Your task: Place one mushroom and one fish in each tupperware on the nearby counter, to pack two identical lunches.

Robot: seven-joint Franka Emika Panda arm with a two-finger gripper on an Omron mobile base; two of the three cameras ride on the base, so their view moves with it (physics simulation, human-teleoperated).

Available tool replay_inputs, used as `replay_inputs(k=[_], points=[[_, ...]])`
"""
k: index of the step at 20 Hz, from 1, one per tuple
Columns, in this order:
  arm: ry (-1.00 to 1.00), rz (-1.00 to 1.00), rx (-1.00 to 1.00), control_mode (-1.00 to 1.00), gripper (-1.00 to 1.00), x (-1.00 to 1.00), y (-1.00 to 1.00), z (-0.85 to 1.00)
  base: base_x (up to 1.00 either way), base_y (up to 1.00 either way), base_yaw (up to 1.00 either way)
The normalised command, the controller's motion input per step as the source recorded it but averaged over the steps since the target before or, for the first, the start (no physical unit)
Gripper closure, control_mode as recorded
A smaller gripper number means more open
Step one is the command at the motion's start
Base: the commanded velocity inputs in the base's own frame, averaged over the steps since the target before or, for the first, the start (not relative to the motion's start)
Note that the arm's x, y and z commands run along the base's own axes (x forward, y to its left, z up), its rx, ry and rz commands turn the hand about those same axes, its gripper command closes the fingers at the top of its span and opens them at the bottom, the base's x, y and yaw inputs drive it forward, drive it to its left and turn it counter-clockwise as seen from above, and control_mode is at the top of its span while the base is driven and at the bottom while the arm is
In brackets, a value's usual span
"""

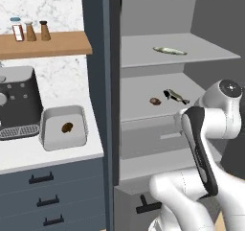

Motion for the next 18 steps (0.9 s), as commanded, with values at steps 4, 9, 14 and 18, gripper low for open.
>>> replay_inputs(k=[4,9,14,18], points=[[0.0,0.0,-0.03,-1.0,-1.0,0.71,-0.18,0.0,0.0,0.0,0.0],[0.0,0.0,-0.01,-1.0,-1.0,0.73,-0.44,-0.04,0.0,0.0,0.0],[0.0,0.0,0.0,-1.0,-1.0,0.69,-0.46,-0.19,0.0,0.0,0.0],[0.0,0.0,0.0,-1.0,-1.0,0.64,-0.23,-0.27,0.0,0.0,0.0]])
